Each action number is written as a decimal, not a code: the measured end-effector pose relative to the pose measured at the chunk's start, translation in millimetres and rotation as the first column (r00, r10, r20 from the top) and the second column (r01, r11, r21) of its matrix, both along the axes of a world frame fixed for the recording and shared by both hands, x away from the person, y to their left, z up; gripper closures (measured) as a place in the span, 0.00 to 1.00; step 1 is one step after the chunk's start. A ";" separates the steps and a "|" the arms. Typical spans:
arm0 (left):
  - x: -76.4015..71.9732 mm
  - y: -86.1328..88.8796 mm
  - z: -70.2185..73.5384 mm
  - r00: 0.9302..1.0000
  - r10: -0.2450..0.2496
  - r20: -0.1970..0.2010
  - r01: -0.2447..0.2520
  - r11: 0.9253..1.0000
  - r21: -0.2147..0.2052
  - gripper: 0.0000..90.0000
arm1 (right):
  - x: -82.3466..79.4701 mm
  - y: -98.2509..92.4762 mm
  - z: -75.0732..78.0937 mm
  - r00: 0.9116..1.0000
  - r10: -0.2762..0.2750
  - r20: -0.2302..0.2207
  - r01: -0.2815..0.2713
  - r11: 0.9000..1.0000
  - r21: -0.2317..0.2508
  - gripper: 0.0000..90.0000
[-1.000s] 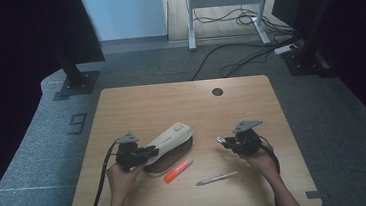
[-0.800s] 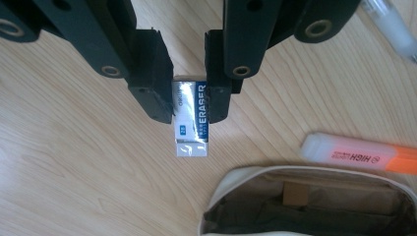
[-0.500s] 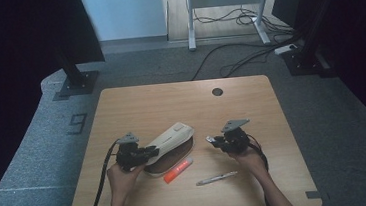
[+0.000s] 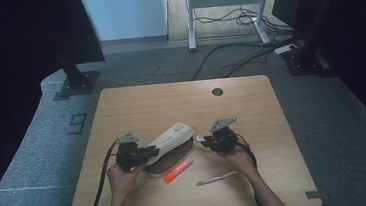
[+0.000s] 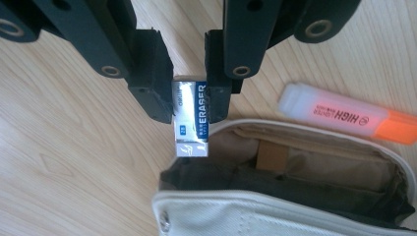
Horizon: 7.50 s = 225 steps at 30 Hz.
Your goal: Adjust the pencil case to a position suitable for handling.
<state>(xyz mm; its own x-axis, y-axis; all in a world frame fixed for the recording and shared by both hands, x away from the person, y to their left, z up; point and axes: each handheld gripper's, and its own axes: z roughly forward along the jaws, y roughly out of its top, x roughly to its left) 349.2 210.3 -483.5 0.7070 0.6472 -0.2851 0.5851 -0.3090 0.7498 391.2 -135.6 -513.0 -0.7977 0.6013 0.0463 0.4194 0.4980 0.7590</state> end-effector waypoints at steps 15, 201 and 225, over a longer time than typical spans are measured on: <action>-0.9 -0.6 0.9 1.000 -0.005 0.001 0.005 1.000 -0.008 0.84 | 10.2 36.0 -8.0 0.999 0.032 -0.004 -0.032 0.999 -0.014 0.80; -0.2 -6.7 -2.0 1.000 -0.026 0.003 0.026 1.000 0.004 0.84 | -123.3 -43.5 -23.7 0.996 -0.078 -0.048 0.069 0.985 -0.160 0.59; -1.0 -7.1 -1.3 1.000 -0.021 0.012 0.021 1.000 0.008 0.84 | -119.1 -52.8 -16.3 0.994 -0.092 -0.062 0.086 0.991 -0.102 0.88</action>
